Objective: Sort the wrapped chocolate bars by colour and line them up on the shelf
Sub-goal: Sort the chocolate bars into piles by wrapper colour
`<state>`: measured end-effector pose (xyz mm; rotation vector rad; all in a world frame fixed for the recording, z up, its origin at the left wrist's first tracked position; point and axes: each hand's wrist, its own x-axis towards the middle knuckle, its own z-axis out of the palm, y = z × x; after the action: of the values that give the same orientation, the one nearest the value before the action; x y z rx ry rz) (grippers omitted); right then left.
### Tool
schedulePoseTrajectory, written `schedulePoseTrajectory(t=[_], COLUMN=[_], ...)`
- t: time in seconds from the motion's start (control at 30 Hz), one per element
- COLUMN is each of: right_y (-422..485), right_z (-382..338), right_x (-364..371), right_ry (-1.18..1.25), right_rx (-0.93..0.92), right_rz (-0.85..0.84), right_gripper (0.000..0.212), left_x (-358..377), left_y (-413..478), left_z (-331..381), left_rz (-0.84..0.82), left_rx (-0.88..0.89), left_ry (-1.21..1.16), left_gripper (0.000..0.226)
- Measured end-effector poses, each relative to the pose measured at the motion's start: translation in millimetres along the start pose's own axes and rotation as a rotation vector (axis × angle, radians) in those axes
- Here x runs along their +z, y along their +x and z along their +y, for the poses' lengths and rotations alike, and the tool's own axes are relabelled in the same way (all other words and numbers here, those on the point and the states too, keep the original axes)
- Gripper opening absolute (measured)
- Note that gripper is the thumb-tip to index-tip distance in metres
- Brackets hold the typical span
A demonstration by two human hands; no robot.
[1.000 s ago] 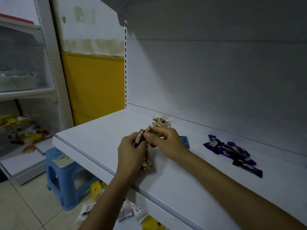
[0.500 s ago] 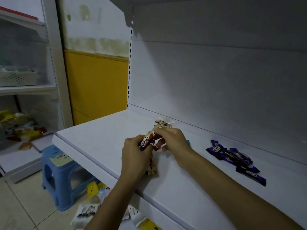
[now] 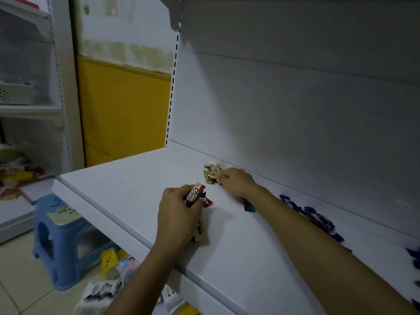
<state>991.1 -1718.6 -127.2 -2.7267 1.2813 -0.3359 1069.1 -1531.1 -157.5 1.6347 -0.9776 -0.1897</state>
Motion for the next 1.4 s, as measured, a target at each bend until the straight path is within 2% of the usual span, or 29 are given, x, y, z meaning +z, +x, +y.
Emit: schedulePoseTrajectory(t=[0.07, 0.13, 0.17, 0.23, 0.3, 0.33, 0.37, 0.43, 0.53, 0.63, 0.73, 0.8, 0.83, 0.9, 0.97, 1.03, 1.1, 1.2, 1.23, 1.27, 1.33, 1.4], right_y=[0, -5, -11, -31, -58, -70, -78, -87, -83, -61, -29, -8, 0, 9, 13, 13, 9, -3, -9, -19, -42, -62], right_z=[1, -3, -7, -21, -43, -50, -56, -61, -62, -53, -34, -21, -15, -5, 1, 1, -1, -4, -8, -16, -34, -44], right_x=[1, -5, -8, -17, -28, -31, -33, -35, -41, -48, -46, -37, -32, -22, -9, 3, 9, 2, -1, -4, -10, -10], right_ry=[-0.138, -0.101, -0.009, 0.350, 0.698, 0.750, 0.740, 0.687, 0.825, 0.975, 1.107, 0.945, 0.721, 0.186, -0.099, -0.149, -0.101, -0.141, -0.059, 0.122, 0.607, 0.888], right_rx=[-0.014, -0.049, -0.079, -0.145, -0.190, -0.202, -0.206, -0.200, -0.173, -0.046, 0.194, 0.305, 0.314, 0.241, 0.113, 0.067, 0.073, -0.009, -0.058, -0.103, -0.168, -0.208], right_rz=[-0.108, -0.026, 0.044, 0.096, -0.016, -0.086, -0.137, -0.186, -0.204, -0.085, 0.118, 0.284, 0.370, 0.469, 0.442, 0.270, 0.128, 0.150, 0.193, 0.189, 0.037, -0.122], right_gripper=[0.034, 0.033, 0.035, 0.042, 0.056, 0.061, 0.059, 0.042, 0.016, 0.006, 0.004, 0.012, 0.014, 0.014, 0.020, 0.025, 0.025, 0.027, 0.029, 0.036, 0.049, 0.030], left_x=[0, -1, -1, -3, -4, -4, -4, -4, -4, -3, -3, -2, -1, 0, 0, 0, -1, -2, -2, -3, -3, -3], left_y=[-1, -2, -2, -3, -3, -3, -4, -5, -6, -5, -3, -1, 0, 0, 1, 1, 1, -1, -2, -2, -1, -2], left_z=[2, 3, 4, 4, 5, 6, 6, 5, 5, 4, 3, 1, 1, 0, -2, -2, -2, 0, 1, 1, 0, -1], left_rz=[0.001, -0.009, -0.015, -0.019, -0.023, -0.023, -0.021, -0.027, -0.031, 0.008, 0.015, 0.020, 0.025, 0.026, 0.031, 0.047, 0.058, 0.038, 0.032, 0.027, 0.014, -0.004], left_rx=[0.001, 0.002, 0.002, 0.000, 0.003, 0.006, 0.010, 0.013, 0.023, 0.013, -0.008, -0.008, -0.006, -0.006, 0.001, 0.007, -0.001, -0.013, -0.011, -0.007, -0.005, 0.001], left_ry=[-0.003, -0.013, -0.020, -0.031, -0.026, -0.026, -0.032, -0.055, -0.043, -0.028, -0.053, -0.055, -0.059, -0.073, -0.082, -0.104, -0.143, -0.161, -0.159, -0.157, -0.158, -0.186], left_gripper=[0.025, 0.023, 0.022, 0.021, 0.021, 0.021, 0.021, 0.019, 0.015, 0.026, 0.032, 0.035, 0.035, 0.035, 0.034, 0.035, 0.037, 0.048, 0.051, 0.053, 0.056, 0.055])
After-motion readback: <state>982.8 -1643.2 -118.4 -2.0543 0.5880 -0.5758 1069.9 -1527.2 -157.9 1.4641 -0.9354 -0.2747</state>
